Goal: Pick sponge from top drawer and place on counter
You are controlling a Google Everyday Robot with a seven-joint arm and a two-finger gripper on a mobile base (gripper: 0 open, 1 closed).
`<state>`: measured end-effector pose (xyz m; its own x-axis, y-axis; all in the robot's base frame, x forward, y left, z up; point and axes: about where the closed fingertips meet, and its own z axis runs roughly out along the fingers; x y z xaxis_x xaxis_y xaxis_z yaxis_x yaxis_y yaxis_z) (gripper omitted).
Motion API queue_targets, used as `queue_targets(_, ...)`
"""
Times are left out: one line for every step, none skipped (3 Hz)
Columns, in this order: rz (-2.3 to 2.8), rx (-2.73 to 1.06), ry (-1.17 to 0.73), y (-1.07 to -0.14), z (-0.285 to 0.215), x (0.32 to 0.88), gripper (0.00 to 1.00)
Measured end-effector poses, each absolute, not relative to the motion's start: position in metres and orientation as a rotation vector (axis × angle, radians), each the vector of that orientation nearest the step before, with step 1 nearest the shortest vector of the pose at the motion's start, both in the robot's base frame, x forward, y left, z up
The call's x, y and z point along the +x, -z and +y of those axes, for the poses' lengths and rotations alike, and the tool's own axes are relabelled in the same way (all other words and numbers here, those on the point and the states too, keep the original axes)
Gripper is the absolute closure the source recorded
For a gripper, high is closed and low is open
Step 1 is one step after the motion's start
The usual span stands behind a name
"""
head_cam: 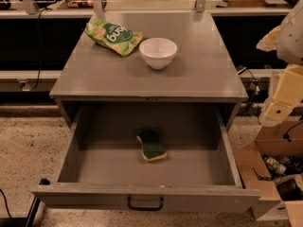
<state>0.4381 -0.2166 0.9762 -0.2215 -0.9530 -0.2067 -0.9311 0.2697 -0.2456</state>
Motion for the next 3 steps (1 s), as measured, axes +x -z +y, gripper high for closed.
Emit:
queue_targets(2.232,-1.725,0.098,-0.976,-0.217,0.438,0.0)
queue_targets(2.186,-1.67,0.05,-0.966,-0.204,0.441,0.0)
queue_targets(2.127,-1.562,-0.099,-0.938,-0.165,0.435,0.0)
